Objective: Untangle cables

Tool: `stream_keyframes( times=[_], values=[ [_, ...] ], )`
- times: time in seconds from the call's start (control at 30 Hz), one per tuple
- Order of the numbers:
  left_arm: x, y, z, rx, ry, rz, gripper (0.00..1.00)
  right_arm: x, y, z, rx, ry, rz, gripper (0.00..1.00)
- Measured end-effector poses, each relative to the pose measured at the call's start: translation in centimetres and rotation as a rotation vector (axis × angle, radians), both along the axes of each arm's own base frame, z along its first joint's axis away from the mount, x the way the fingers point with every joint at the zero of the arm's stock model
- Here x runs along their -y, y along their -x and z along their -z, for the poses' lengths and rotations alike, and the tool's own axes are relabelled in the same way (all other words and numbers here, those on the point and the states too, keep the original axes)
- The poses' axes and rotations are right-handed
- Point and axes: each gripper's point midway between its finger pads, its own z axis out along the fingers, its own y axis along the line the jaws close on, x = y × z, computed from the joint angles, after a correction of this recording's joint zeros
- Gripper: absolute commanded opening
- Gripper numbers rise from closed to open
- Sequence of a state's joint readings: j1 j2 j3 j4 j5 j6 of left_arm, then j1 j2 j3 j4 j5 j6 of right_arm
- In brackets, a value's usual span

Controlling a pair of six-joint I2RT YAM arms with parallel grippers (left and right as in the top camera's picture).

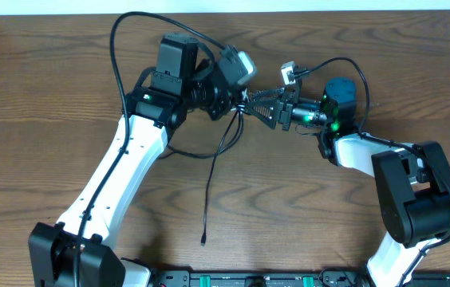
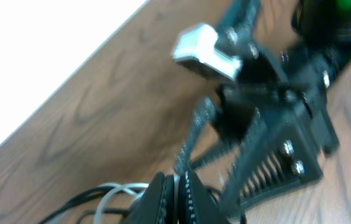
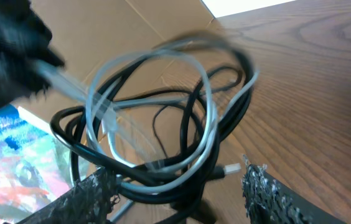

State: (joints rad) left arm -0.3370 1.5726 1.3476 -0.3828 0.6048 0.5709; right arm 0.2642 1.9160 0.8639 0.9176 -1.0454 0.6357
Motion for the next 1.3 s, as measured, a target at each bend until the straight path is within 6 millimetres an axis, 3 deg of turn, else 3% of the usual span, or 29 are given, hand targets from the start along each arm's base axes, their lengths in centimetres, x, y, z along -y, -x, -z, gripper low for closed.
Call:
stream_keyframes(
  times=[0.2,0.53,0.97,1.13,1.3],
  values=[
    [0.3,-1.2,-1.6,-0.038,0.109,-0.097,0.08,-0.1,0.4,0.1,-0.008,0.001,-0.024,0.63],
    [0.4,-1.6,-2.2,-0.106,0.187,-0.165,0.07,-0.5,0.8,0.3,-0.014,0.005,-0.043,0.61],
    [1.6,-1.3,-3.9,-0.163,0.307,-0.139,0.07,-2.6,2.3,-0.3,0.07,0.005,-0.1,0.32],
    [1.8,-1.1,-3.9,-0.18,0.318,-0.136,0.08,-3.2,2.7,-0.8,0.115,-0.002,-0.116,0.02],
    [1.5,-1.1,-3.5,-0.201,0.309,-0.16,0.07,-3.2,2.6,-1.0,0.12,-0.008,-0.114,0.01]
  ],
)
